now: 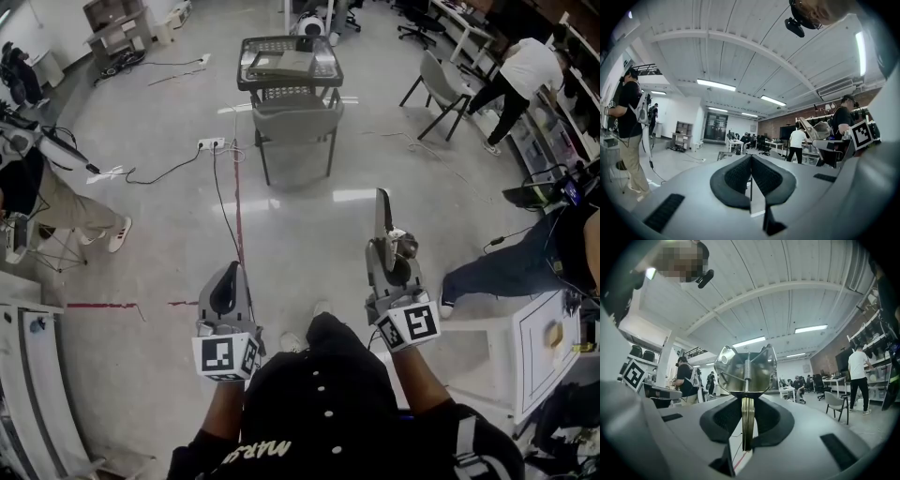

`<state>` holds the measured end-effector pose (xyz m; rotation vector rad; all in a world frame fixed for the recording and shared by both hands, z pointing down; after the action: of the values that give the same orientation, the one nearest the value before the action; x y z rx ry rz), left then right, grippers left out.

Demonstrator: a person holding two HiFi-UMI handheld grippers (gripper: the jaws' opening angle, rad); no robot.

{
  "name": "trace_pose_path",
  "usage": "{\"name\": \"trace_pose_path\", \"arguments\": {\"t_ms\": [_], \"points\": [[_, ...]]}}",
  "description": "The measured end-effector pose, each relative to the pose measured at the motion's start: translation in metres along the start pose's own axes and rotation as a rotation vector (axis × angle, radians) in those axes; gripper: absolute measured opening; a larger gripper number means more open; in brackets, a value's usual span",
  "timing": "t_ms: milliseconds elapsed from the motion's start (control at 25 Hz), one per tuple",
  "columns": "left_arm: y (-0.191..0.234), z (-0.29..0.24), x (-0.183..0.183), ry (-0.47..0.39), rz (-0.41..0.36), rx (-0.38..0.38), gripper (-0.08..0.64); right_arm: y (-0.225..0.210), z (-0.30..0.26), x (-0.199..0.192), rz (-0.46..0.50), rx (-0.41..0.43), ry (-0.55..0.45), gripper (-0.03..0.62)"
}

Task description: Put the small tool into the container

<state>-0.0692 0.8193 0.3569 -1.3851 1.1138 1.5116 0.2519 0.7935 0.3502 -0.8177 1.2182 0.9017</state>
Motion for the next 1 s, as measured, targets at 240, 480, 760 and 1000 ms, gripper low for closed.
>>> {"name": "trace_pose_path", "arguments": {"t_ms": [240,480,760,1000], "points": [[0.009,-0.012,-0.003,0.015,-0.002,-0.007,0.025,0.000,-0.019,-0.001,-0.011,0.001,-0.007,0.077],[0.018,-0.038,-0.002,0.013,0.001,-0.002,0.025,-0.011,-0.044,-0.007,-0.035,0.002,-0.017,0.077],[0.023,-0.079,0.004,0.012,0.022,0.012,0.025,-0.036,-0.079,-0.012,-0.045,0.002,-0.006,0.077],[0.030,-0.122,0.004,0.013,0.020,0.018,0.025,-0.059,-0.118,-0.015,-0.054,0.022,-0.006,0.077]]}}
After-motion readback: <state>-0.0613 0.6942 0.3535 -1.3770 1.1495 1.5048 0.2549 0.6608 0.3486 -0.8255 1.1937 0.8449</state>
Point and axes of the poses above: the fingertips, and each gripper's own axes: z backward along the fingers, y to its left, x out of its top, the point moved 10 cm from there along z, backward along the fingers, and after that the axes turned 4 degrees about -y, right-handed, at the moved point
